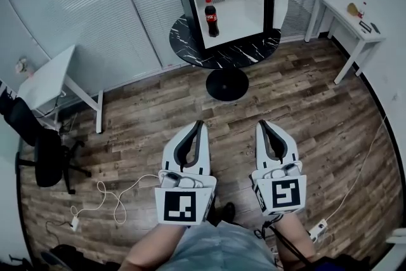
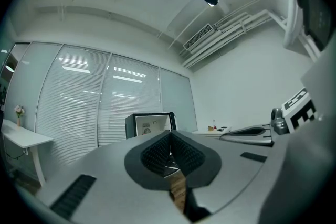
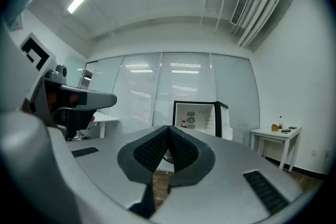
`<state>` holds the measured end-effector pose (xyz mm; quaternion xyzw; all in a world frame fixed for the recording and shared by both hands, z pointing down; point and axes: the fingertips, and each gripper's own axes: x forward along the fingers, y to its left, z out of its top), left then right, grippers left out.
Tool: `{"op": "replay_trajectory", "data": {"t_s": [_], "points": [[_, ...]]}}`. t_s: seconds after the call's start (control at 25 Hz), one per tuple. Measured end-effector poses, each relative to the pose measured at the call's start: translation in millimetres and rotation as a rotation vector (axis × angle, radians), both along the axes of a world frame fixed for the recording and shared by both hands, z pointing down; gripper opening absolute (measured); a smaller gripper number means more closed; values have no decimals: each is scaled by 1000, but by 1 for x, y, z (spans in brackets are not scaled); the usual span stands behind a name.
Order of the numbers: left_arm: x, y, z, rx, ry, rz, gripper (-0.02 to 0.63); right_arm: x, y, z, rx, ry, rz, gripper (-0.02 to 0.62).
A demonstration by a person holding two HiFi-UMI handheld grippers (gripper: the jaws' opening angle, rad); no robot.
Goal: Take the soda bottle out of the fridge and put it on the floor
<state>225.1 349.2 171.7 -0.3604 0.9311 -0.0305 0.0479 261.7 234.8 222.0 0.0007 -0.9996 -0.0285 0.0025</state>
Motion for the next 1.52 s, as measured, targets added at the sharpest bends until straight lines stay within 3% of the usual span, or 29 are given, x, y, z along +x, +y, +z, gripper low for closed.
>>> {"op": "replay_trajectory", "data": {"t_s": [0.24, 0.92, 1.16, 1.52], "points": [[-45, -8, 19, 0, 41, 2, 17, -43, -9, 17, -4, 39, 0, 12], [-264, -66, 11, 33, 31, 86, 17, -257, -66, -1, 16, 37, 86, 13], [-302, -92, 9, 58, 37, 132, 17, -289, -91, -20, 46, 10, 133, 13], [-336, -143, 30, 24, 50, 166, 17, -322, -138, -4, 18, 11, 161, 12]]}}
